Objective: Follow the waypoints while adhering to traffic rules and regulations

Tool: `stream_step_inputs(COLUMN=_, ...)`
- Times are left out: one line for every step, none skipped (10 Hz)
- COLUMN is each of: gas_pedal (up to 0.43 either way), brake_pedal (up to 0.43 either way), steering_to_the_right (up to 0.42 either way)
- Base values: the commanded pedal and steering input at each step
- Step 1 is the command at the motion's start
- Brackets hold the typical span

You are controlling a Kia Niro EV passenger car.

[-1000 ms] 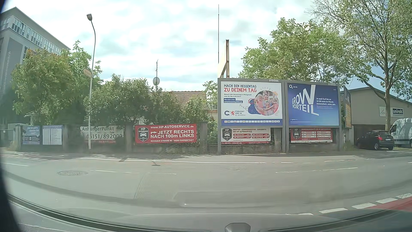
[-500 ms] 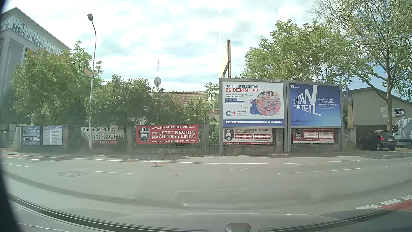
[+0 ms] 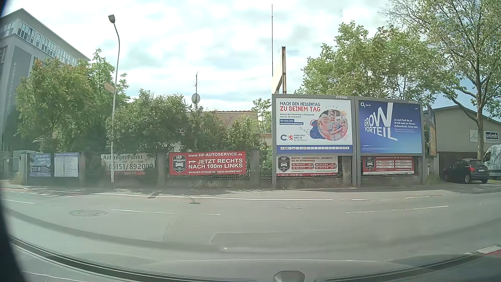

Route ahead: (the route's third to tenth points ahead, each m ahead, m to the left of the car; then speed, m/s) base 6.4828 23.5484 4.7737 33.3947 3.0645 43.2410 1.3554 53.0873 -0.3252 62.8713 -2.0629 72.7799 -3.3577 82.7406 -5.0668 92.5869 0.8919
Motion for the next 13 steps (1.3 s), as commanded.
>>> stream_step_inputs(gas_pedal=0.189, brake_pedal=0.03, steering_to_the_right=-0.234)
stream_step_inputs(gas_pedal=0.209, brake_pedal=0.03, steering_to_the_right=-0.233)
stream_step_inputs(gas_pedal=0.209, brake_pedal=0.03, steering_to_the_right=-0.232)
stream_step_inputs(gas_pedal=0.209, brake_pedal=0.03, steering_to_the_right=-0.231)
stream_step_inputs(gas_pedal=0.209, brake_pedal=0.024, steering_to_the_right=-0.231)
stream_step_inputs(gas_pedal=0.209, brake_pedal=0.024, steering_to_the_right=-0.231)
stream_step_inputs(gas_pedal=0.209, brake_pedal=0.03, steering_to_the_right=-0.231)
stream_step_inputs(gas_pedal=0.209, brake_pedal=0.03, steering_to_the_right=-0.231)
stream_step_inputs(gas_pedal=0.209, brake_pedal=0.03, steering_to_the_right=-0.231)
stream_step_inputs(gas_pedal=0.177, brake_pedal=0.03, steering_to_the_right=-0.233)
stream_step_inputs(gas_pedal=0.0, brake_pedal=0.03, steering_to_the_right=-0.236)
stream_step_inputs(gas_pedal=0.0, brake_pedal=0.03, steering_to_the_right=-0.239)
stream_step_inputs(gas_pedal=0.0, brake_pedal=0.091, steering_to_the_right=-0.243)
